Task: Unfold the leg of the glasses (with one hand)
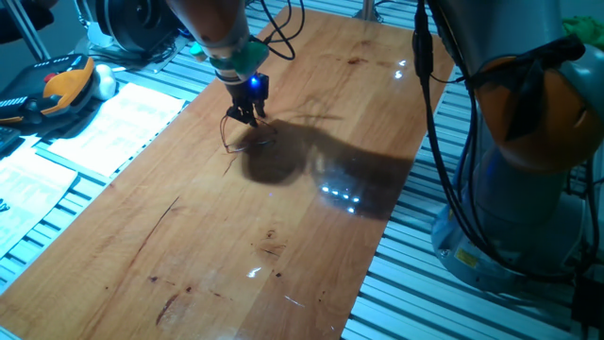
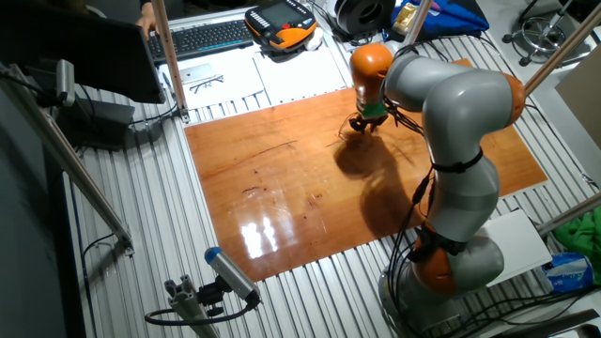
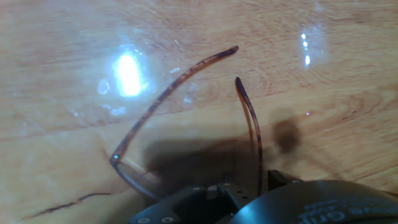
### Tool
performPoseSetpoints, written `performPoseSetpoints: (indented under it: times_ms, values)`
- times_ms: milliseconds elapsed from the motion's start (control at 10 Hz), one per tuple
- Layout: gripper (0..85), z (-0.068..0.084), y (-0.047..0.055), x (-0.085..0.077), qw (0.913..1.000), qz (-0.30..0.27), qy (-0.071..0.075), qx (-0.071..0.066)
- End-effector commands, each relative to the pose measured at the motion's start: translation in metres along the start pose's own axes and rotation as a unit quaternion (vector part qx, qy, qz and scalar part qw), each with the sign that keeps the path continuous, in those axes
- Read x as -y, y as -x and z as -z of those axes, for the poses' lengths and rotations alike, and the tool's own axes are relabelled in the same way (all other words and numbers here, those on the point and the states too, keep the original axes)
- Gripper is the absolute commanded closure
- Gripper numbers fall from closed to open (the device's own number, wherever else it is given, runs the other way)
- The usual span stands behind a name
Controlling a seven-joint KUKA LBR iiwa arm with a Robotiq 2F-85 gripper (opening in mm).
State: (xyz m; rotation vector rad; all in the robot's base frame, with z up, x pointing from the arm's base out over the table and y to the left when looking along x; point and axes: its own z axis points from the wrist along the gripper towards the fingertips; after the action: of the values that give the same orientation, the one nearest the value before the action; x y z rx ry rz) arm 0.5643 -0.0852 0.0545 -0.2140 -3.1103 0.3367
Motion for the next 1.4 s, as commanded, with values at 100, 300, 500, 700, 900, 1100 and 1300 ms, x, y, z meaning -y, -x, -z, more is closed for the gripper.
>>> performPoseSetpoints:
  times_ms: [100,300,500,700,900,1100,1300]
  values:
    - [51.0,-0.004,-0.003,0.005,1.0,-0.004,0.006,-0.002]
    - [51.0,-0.007,-0.005,0.008,0.9999,-0.006,0.011,-0.005]
    - [51.0,-0.011,-0.005,0.009,0.9999,-0.006,0.01,-0.005]
    - [51.0,-0.016,-0.005,0.011,0.9998,-0.009,0.015,-0.005]
    - [68.0,-0.02,-0.005,0.012,0.9996,-0.011,0.025,-0.008]
    - [85.0,-0.02,-0.005,0.012,0.9993,-0.014,0.033,-0.012]
    - [85.0,-0.022,-0.005,0.012,0.9992,-0.016,0.034,-0.012]
